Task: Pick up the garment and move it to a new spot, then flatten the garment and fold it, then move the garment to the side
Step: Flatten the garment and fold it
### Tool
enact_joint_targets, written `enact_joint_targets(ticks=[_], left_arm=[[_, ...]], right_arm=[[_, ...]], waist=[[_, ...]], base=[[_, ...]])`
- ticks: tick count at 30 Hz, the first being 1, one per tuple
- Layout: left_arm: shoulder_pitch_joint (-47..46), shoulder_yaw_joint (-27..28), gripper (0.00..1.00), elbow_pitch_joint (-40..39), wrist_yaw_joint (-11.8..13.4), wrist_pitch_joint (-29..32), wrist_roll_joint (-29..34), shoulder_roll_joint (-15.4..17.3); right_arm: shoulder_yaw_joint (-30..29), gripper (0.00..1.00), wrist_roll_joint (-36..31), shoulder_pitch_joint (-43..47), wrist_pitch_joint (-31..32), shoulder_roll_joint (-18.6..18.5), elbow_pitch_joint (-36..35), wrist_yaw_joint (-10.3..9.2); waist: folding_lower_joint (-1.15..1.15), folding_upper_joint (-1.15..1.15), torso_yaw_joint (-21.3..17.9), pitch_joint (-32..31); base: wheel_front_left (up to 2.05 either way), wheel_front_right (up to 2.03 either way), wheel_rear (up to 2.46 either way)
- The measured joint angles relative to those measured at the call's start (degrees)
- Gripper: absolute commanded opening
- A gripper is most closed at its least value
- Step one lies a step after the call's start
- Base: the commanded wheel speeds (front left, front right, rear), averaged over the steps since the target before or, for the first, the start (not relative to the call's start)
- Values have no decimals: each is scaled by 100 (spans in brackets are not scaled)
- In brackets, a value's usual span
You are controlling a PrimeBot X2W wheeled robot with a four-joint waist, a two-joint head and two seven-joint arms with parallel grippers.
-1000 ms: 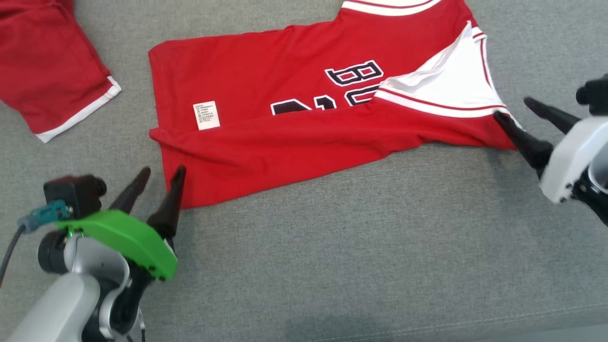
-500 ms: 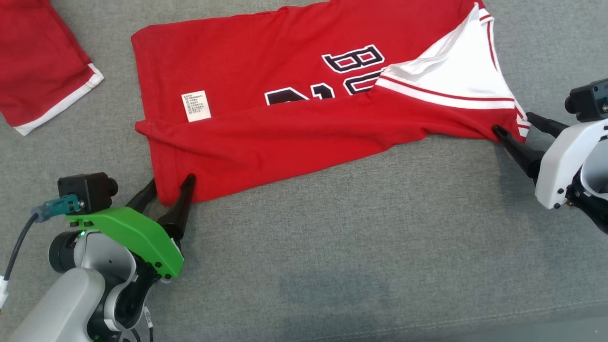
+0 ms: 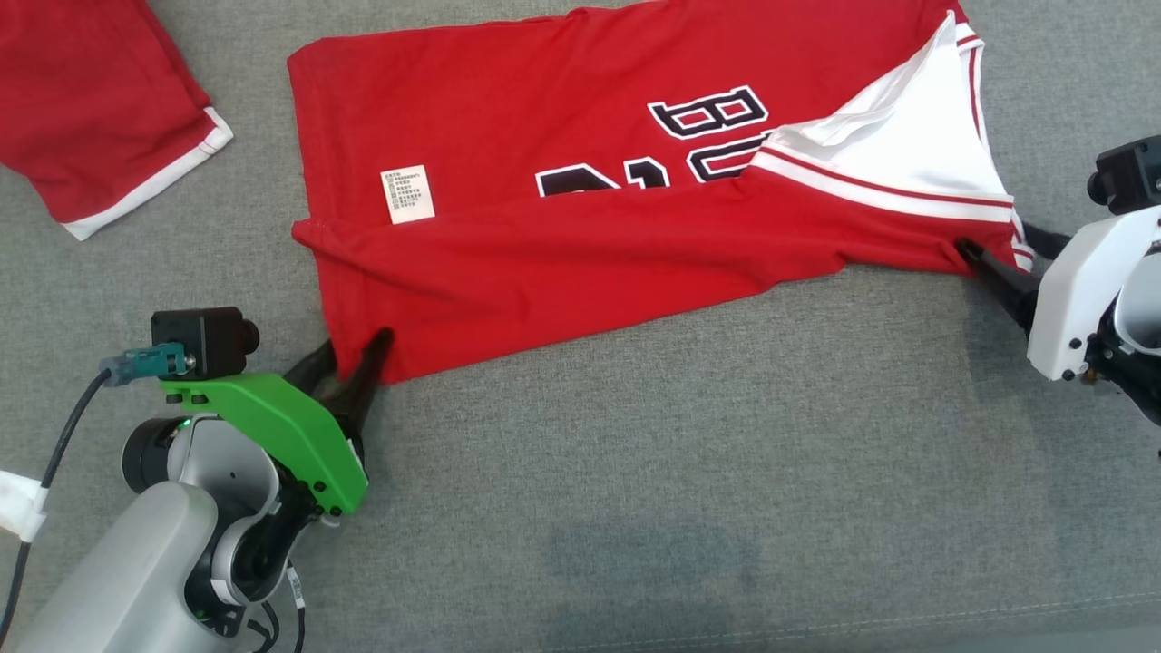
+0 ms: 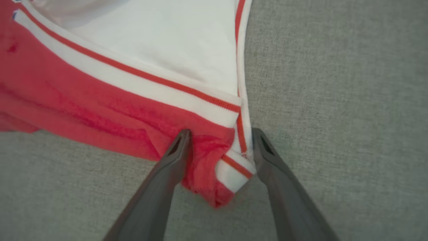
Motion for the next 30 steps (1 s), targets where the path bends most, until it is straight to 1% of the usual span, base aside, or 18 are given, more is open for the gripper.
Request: enact_joint_targets(ticks=[1,5,10,14,16,17,18,22,24,26,27,28,29,30], left_arm=[[-5,-18,0,16,-63,42,-15,24],[40,-18,0,-56,-231,148,-141,111],[344,75,0,-595,-369,342,-411,483],[681,134,0,-1229,-380,492,-624,760],[890,165,0,-1524,-328,490,-681,843],[1017,160,0,-1664,-303,488,-705,887],[1307,160,0,-1940,-233,420,-720,960],[1925,122,0,-2294,-171,266,-838,1038],[2157,87,0,-2334,-158,191,-883,1043],[2245,69,0,-2249,-119,81,-876,1009],[2258,58,15,-2203,-101,43,-861,969],[2264,68,74,-2162,-66,-25,-855,912],[2264,93,100,-2125,-22,-110,-809,869],[2261,101,100,-2098,0,-148,-757,855]], right_arm=[[1,0,109,2,98,10,4,-4],[-132,0,521,68,339,13,-27,2],[-576,0,1042,443,726,-224,-248,1],[-1002,0,1425,923,1291,-431,-590,1],[-1246,0,1519,1237,1500,-488,-795,1],[-1377,0,1570,1389,1590,-485,-918,1],[-1622,0,1636,1758,1756,-460,-1149,1],[-2086,0,1655,2459,1952,-225,-1528,-1],[-2241,0,1585,2679,1960,-85,-1649,-1],[-2356,0,1363,2742,1748,63,-1729,-1],[-2371,51,1277,2744,1680,113,-1750,-1],[-2361,100,1210,2767,1642,148,-1762,-1],[-2350,100,1118,2803,1599,165,-1793,-2],[-2372,100,1031,2839,1541,175,-1829,-1]], waist=[[0,0,-2,-13],[0,0,-3,-97],[0,0,-1,-287],[0,0,-4,-458],[0,0,-13,-531],[0,0,-21,-563],[0,0,-44,-613],[0,0,-112,-634],[0,0,-131,-611],[0,0,-138,-568],[0,0,-138,-548],[0,0,-135,-530],[0,0,-129,-516],[0,0,-120,-503]], base=[[0,0,0],[0,0,0],[0,0,0],[0,0,0],[0,0,0],[0,0,0],[0,0,0],[0,0,0],[0,0,0],[0,0,0],[0,0,0],[0,0,0],[0,0,0],[0,0,0]])
